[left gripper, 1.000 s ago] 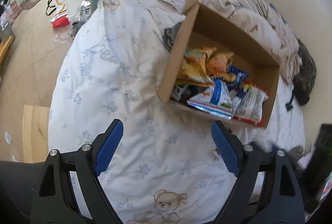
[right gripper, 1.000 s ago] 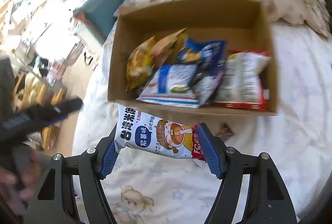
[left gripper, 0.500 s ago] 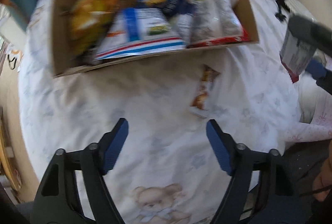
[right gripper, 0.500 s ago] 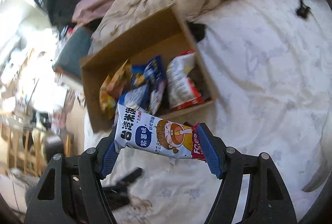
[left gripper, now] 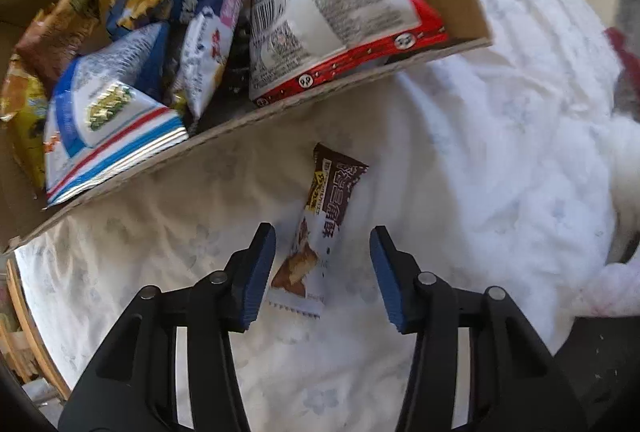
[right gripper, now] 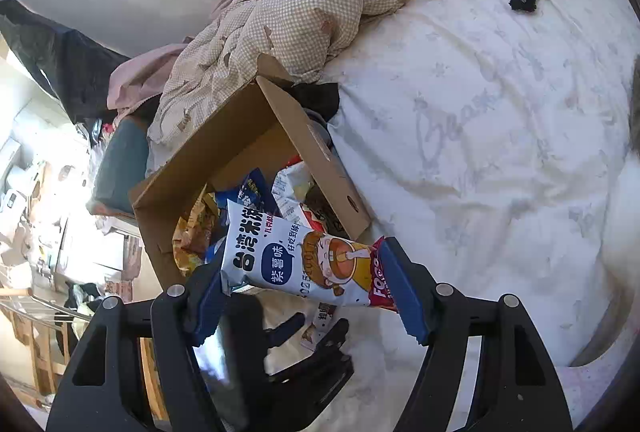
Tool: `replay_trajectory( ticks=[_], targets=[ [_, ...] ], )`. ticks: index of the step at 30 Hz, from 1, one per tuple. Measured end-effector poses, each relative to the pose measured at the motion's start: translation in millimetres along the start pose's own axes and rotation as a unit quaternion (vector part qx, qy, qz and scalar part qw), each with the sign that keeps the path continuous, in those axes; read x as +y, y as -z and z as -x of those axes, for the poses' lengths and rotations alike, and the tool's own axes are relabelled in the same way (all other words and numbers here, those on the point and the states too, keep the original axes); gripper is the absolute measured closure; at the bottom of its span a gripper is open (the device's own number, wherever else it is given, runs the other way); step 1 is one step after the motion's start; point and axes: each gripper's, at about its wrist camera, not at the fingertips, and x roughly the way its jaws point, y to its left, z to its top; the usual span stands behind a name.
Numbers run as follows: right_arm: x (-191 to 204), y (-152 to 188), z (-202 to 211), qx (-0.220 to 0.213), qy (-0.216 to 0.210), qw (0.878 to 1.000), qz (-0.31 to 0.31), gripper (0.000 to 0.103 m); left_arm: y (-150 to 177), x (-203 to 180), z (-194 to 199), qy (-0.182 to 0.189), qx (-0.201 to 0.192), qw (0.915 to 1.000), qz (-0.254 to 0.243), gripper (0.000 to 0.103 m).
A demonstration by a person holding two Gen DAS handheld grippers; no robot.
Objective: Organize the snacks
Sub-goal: 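Grasp the brown chocolate wafer bar with the left tool while the right tool holds the FOOD packet, then carry both packets over the box and lower them toward it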
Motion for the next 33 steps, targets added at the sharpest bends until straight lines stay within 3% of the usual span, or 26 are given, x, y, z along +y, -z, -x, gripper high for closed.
replay_trajectory(
  ticks=[2, 3, 6, 12, 22, 33],
  targets=[
    [0, 0, -3, 0.003, 0.000, 1.000, -0.001, 0.029, -1, 0, -6, -0.002, 0.003, 1.0000, -0.006, 0.070],
    [0, 0, -5, 0.004, 0.000, 1.000, -0.001, 0.029, 0, 2, -6, -0.002, 0.001, 1.0000, -0.002, 0.089],
    [2, -2, -9, 0.010, -0.002, 1.000, -0.001, 0.029, 3, 6, 3, 0.011, -0.007, 0.9999, -0.007, 0.089],
    [10, 0, -15, 0.015, -0.001, 1.000, 0.010, 0.029, 16, 9, 38, -0.006, -0.033, 0.9992, -0.021, 0.089],
    [19, 9, -17, 0.019, 0.000, 0.999, 0.030, 0.029, 54, 69, 102, -0.005, -0.083, 0.9959, 0.038, 0.089],
    [48, 20, -18, 0.020, -0.026, 0.996, 0.080, 0.030, 43, 133, 170, -0.018, -0.176, 0.9766, 0.122, 0.088]
  ],
)
